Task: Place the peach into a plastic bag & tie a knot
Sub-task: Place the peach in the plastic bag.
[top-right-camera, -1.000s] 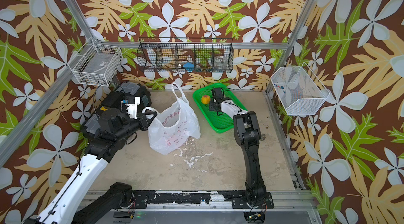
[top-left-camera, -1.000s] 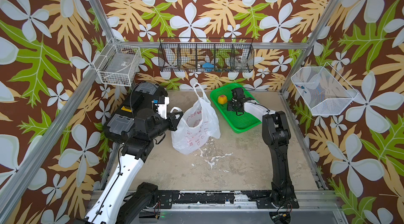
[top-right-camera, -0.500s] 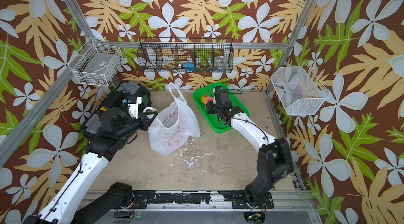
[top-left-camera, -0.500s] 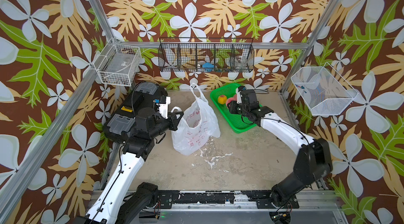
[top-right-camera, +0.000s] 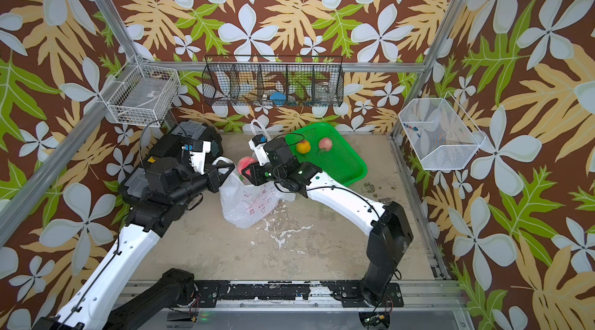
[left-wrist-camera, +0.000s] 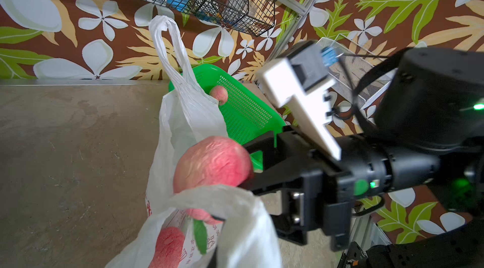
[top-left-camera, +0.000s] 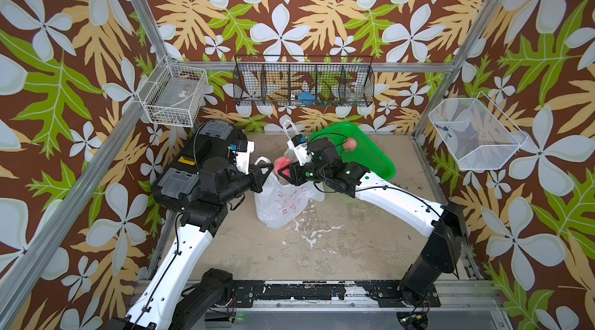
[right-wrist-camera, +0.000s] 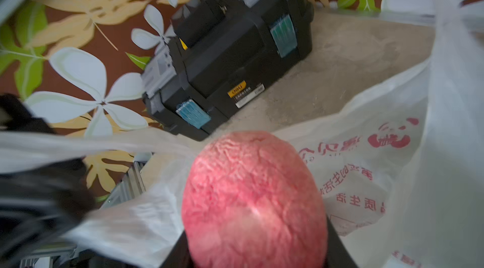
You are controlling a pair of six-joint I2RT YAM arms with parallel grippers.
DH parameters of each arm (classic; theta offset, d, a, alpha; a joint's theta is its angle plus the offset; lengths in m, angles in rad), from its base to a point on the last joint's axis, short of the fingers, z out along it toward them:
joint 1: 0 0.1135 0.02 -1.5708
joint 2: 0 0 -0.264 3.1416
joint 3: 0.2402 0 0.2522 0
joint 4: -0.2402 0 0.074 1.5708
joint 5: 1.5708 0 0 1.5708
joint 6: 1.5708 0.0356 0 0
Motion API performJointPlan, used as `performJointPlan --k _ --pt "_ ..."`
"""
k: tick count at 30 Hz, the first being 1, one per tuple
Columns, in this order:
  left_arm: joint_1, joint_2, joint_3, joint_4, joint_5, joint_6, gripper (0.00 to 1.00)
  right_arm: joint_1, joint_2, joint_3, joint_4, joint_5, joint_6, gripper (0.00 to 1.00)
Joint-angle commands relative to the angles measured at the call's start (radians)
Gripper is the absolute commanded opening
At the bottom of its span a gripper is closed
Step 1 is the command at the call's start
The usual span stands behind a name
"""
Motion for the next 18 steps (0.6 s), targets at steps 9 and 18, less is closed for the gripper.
performJointPlan --k 9,18 --pt "-0.001 -0.003 -0.026 0.032 -0.024 0.013 0.00 -0.010 0.008 0.108 -0.158 0.117 -0.124 0.91" --pt "-0.002 -0.006 -0.022 -0.003 -0.169 -0.055 0.00 -0.297 -0.137 -0.059 -0.031 0.171 -0.013 0.74"
